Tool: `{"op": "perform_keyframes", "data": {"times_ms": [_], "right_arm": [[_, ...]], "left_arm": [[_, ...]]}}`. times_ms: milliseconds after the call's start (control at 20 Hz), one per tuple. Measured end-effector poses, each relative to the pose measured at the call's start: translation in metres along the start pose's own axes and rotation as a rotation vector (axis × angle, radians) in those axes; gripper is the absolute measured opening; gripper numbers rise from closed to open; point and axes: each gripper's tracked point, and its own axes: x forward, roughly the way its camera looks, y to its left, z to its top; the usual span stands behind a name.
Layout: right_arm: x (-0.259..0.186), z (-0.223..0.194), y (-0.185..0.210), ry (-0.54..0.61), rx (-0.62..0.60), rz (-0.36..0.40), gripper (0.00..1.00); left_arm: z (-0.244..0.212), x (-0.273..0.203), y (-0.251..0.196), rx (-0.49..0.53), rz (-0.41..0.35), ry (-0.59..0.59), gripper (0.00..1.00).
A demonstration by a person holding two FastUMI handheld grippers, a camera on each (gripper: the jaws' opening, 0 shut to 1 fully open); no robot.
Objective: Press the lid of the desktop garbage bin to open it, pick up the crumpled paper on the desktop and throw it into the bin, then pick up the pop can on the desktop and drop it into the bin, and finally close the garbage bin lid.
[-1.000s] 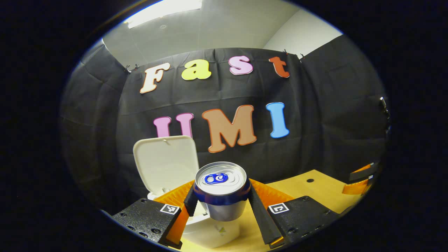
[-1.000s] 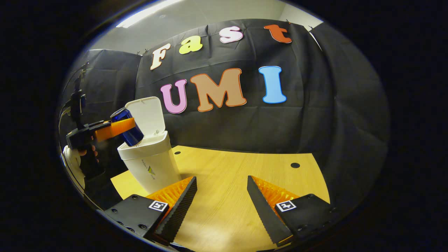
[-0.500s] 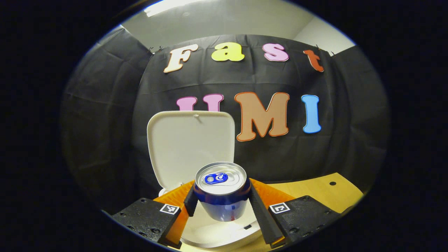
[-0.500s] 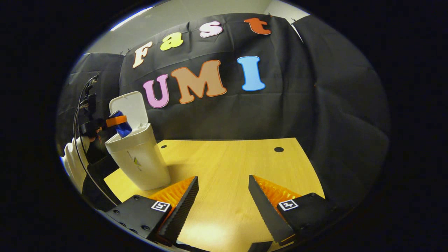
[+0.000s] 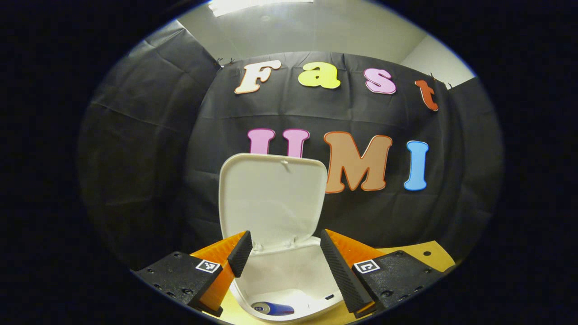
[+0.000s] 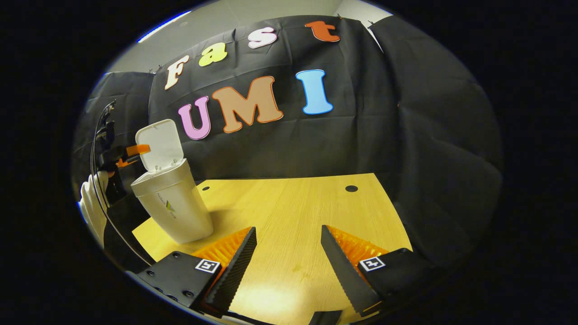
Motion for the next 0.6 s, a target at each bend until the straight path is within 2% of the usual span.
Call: {"op": "perform_keyframes", "data": {"times_ms": [150, 200, 350, 450, 600], "right_arm": [[0.011, -0.004, 0.011, 0.006, -0.001, 0.045, 0.96], [0.013, -0.008, 0.016, 0.019, 0.002, 0.059, 0.96], [0.013, -0.015, 0.030, 0.030, 0.002, 0.080, 0.96], [0.013, -0.020, 0.035, 0.035, 0.004, 0.064, 0.96], [0.014, -0.022, 0.042, 0.006, 0.049, -0.001, 0.96]], "left_arm": [[0.039, -0.001, 0.011, -0.022, 0.034, -0.075, 0.89], [0.047, 0.002, 0.013, -0.024, 0.036, -0.085, 0.91], [0.078, 0.017, 0.025, 0.015, 0.053, -0.105, 0.92], [0.098, 0.032, 0.026, 0.034, 0.032, -0.109, 0.92], [0.117, 0.065, 0.022, 0.042, -0.016, -0.096, 0.93]]}}
